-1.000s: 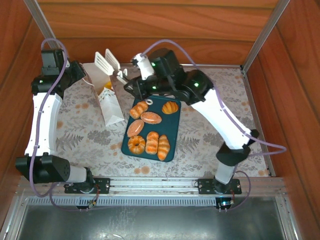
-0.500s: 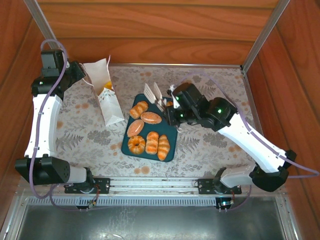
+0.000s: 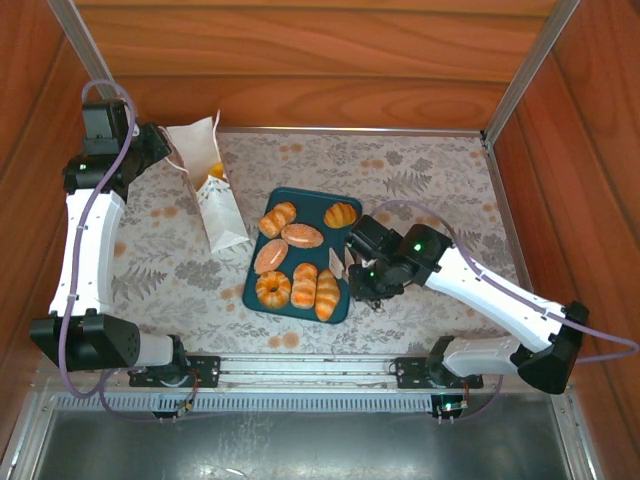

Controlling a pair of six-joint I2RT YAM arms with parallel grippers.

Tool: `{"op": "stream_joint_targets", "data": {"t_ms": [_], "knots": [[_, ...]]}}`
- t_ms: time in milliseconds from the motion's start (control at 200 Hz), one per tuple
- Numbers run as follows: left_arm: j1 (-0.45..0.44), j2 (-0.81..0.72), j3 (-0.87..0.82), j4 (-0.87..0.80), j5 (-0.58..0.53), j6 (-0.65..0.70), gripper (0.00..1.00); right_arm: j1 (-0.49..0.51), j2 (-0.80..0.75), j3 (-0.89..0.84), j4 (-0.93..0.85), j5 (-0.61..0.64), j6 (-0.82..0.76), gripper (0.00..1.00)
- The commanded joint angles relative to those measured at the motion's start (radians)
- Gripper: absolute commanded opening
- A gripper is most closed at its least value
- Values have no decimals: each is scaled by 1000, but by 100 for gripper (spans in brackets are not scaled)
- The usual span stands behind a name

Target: Place the fake bread into the paper bag

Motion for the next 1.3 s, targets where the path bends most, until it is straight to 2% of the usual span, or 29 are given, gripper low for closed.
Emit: {"op": "stream_joint_targets", "data": {"t_ms": [0, 580, 1294], "knots": [[-9, -18, -9, 8, 1, -8, 0, 32, 3, -10, -9, -48, 44, 37], [-9, -7, -3, 14, 4, -9, 0, 70, 52, -66, 38, -84, 68, 44], [-10, -11, -8, 20, 5, -14, 0, 73, 82, -142, 119, -120, 100, 41]]}}
